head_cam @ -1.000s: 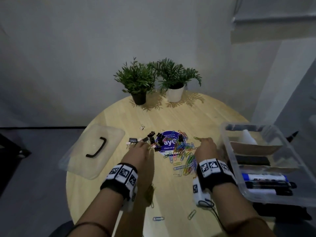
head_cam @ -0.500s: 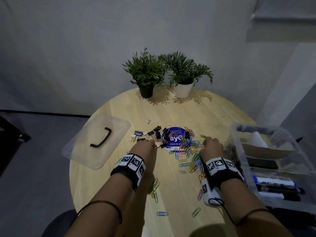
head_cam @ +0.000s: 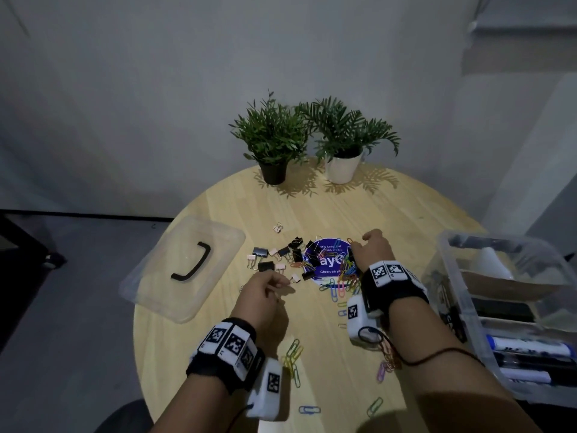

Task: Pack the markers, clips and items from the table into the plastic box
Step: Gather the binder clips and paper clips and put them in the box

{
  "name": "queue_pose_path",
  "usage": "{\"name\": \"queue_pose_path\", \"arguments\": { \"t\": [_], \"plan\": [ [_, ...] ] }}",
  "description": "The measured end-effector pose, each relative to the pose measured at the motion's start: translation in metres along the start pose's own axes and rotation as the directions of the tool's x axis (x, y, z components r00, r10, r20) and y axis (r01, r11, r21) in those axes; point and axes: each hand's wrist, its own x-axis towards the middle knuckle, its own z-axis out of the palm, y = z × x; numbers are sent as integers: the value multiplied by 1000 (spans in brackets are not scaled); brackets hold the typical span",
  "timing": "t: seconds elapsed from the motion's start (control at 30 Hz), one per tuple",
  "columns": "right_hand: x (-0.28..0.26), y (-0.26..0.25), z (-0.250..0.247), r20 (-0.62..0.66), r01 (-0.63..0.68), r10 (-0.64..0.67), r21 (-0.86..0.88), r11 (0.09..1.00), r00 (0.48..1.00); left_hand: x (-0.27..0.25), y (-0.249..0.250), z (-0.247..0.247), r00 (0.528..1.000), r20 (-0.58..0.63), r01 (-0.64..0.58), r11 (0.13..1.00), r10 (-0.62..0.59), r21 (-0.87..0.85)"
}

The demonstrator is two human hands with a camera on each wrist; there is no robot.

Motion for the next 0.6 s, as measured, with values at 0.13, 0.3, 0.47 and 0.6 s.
{"name": "queue_pose_path", "arguments": {
  "t": [0.13, 0.3, 0.47, 0.6],
  "plan": [
    [13, -3, 11, 90, -26, 40, -157, 987, 995, 12, 10, 6, 998, -63, 19, 998, -22, -52],
    [9, 2, 17, 71, 57, -42, -227, 972, 997, 33, 23, 29, 999, -42, 10, 953, 3, 304],
    [-9, 14, 1, -71, 46, -33, 197, 979, 997, 46, 17, 35, 995, -52, 99, 873, -85, 477],
    [-21, 12, -1, 128, -181, 129, 760, 625, 983, 41, 13, 37, 999, -33, 46, 879, -34, 474]
  ]
}}
